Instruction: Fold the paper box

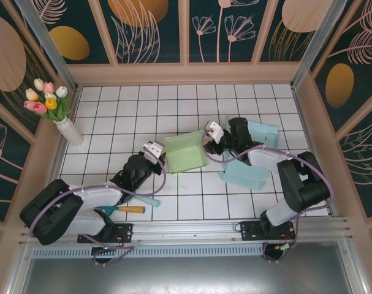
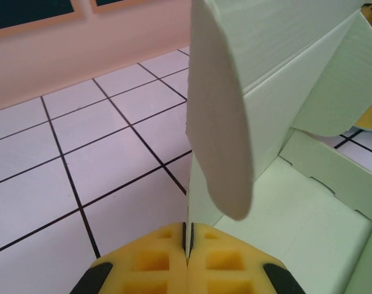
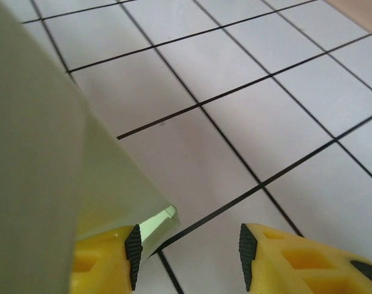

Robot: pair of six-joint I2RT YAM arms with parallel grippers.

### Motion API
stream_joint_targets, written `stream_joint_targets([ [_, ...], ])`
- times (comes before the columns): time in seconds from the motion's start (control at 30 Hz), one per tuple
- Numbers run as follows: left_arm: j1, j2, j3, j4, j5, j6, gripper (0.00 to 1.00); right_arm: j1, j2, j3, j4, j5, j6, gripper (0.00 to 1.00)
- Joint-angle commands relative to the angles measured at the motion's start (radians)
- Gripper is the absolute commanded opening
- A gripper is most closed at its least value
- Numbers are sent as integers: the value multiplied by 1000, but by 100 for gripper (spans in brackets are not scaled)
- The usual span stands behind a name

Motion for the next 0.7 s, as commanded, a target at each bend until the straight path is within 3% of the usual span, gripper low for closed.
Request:
stream_joint_targets([
  [0.0, 3, 0, -3, 68, 81, 21, 0, -6, -23, -27, 2, -114, -104, 48],
  [0.3, 3, 6, -2, 65, 207, 35, 0, -7, -97, -81, 61, -150, -143, 45],
  [0.67, 2, 11, 3, 52, 265, 38, 0, -6, -155, -139, 97, -205, -220, 38],
])
